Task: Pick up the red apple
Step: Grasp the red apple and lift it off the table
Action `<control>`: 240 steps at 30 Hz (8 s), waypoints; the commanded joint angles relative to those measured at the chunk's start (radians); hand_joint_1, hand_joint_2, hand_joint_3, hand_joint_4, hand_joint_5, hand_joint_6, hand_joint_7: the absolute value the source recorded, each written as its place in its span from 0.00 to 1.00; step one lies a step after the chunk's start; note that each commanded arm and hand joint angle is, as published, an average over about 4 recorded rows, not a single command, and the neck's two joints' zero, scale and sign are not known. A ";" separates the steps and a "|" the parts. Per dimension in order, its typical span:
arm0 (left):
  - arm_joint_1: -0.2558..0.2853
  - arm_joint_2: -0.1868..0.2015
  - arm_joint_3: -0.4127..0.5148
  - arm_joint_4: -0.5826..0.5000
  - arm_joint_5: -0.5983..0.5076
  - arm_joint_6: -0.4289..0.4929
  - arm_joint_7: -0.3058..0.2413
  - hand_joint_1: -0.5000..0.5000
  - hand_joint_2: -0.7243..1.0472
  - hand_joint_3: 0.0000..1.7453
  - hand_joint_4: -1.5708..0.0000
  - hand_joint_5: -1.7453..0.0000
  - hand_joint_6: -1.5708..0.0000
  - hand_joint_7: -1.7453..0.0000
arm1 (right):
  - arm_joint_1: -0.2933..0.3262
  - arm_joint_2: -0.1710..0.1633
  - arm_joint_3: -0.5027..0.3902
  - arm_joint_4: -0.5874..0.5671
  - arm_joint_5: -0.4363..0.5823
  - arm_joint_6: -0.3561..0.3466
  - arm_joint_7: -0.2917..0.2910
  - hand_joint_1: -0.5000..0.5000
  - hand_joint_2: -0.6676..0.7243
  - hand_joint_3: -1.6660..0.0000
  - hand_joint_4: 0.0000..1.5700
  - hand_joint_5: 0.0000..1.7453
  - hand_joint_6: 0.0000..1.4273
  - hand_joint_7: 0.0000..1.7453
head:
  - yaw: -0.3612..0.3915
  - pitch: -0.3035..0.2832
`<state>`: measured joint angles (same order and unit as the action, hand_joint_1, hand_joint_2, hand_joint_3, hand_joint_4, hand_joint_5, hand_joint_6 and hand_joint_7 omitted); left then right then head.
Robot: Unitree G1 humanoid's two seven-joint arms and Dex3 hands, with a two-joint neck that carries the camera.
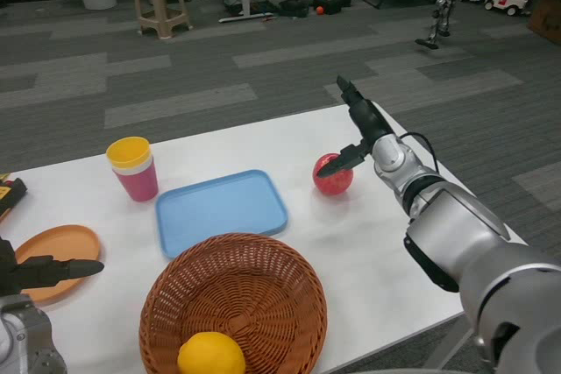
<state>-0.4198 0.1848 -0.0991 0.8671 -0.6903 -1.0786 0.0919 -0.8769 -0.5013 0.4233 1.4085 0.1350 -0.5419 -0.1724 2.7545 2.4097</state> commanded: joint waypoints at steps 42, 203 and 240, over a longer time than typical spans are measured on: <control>0.009 -0.019 -0.051 0.015 -0.006 0.002 -0.011 0.00 0.04 0.05 1.00 1.00 1.00 1.00 | -0.001 0.157 0.001 0.046 -0.520 0.420 0.037 0.07 0.32 1.00 0.00 0.00 0.00 0.00 | -0.003 -0.093; 0.039 -0.027 -0.069 0.029 -0.028 -0.006 -0.015 0.00 0.05 0.05 1.00 1.00 1.00 1.00 | 0.108 0.185 -0.028 0.001 -0.775 0.504 -0.033 0.04 0.09 0.67 0.00 0.00 0.00 0.02 | 0.003 -0.107; 0.041 -0.028 -0.063 0.029 -0.028 -0.009 -0.016 0.00 0.05 0.05 1.00 1.00 1.00 1.00 | 0.128 0.200 -0.093 0.024 -0.771 0.491 -0.033 0.00 0.14 0.05 0.75 0.94 0.77 0.96 | 0.007 -0.118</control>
<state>-0.3882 0.1594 -0.1686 0.8962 -0.7154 -1.0790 0.0789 -0.7957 -0.3187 0.3254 1.4104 -0.6388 -0.0620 -0.2358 2.7596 2.2917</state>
